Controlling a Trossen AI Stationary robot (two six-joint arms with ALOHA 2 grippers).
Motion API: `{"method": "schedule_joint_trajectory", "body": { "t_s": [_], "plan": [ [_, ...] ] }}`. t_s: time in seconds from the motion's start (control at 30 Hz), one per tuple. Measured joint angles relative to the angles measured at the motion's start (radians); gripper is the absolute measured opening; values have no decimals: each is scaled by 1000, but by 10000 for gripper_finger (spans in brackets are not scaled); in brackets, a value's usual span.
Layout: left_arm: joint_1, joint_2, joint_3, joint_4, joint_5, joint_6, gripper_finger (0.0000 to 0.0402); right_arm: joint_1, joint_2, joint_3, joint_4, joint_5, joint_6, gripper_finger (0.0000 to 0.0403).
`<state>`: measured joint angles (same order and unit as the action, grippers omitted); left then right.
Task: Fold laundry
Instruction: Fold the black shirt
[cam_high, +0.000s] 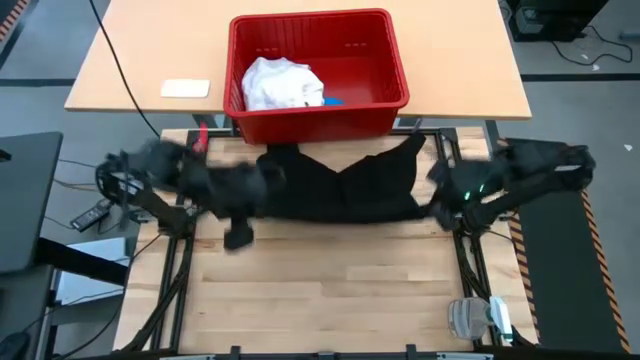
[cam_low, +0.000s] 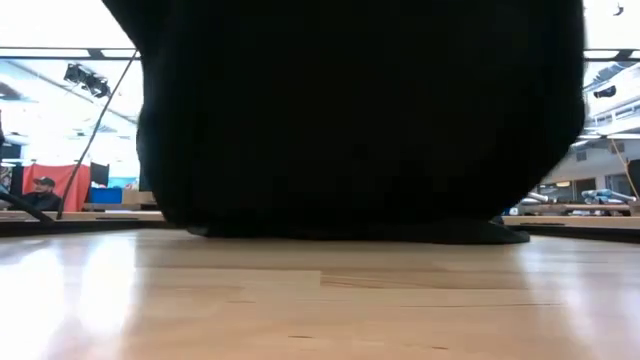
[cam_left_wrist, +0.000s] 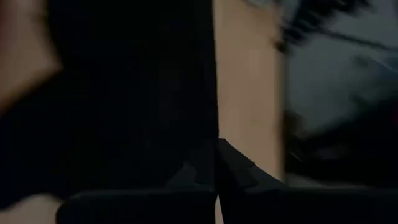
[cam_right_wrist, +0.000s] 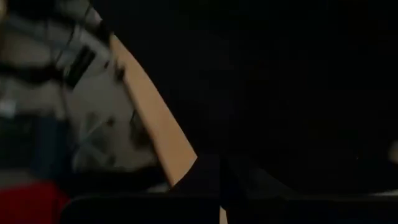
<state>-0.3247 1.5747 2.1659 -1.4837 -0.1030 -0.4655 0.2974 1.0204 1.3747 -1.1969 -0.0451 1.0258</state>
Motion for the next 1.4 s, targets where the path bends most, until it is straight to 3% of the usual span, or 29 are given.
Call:
{"method": "schedule_joint_trajectory", "body": {
  "t_s": [0.13, 0.27, 0.33, 0.4, 0.53, 0.67, 0.77, 0.83, 0.9, 1.03, 1.2, 1.4],
  "plan": [
    [-69, 47, -110, 10, 90, -91, 0, 136, 9, -85, 156, -63, 92, 2],
    [-97, 67, -168, 79, 176, -111, 0, 201, 15, -102, 285, -102, 106, 2],
    [-94, 64, -169, 96, 162, -114, 0, 203, 7, -101, 286, -97, 86, 2],
    [-71, 58, -169, 86, 83, -115, 0, 180, -2, -100, 235, -60, 37, 2],
    [12, 47, -170, 55, -88, -46, 0, 50, 1, -110, 43, 27, -36, 2],
    [161, 45, -236, 62, -97, 83, 0, -130, 9, -175, -23, 45, -103, 2],
    [302, 48, -338, 108, -100, 181, 0, -263, 9, -261, 32, 49, -179, 4],
    [400, 48, -412, 164, -99, 259, 0, -353, 9, -324, 101, 114, -258, 9],
    [499, 48, -494, 284, -97, 348, 0, -448, 9, -395, 200, 208, -327, 14],
    [682, 49, -623, 537, -6, 430, 5, -653, 25, -519, 406, 206, -418, 18],
    [823, 49, -738, 610, 69, 428, 58, -808, 60, -569, 456, 153, -457, 47],
    [859, 48, -752, 431, 94, 410, 153, -830, 21, -545, 363, 142, -479, 124]
  ]
}}
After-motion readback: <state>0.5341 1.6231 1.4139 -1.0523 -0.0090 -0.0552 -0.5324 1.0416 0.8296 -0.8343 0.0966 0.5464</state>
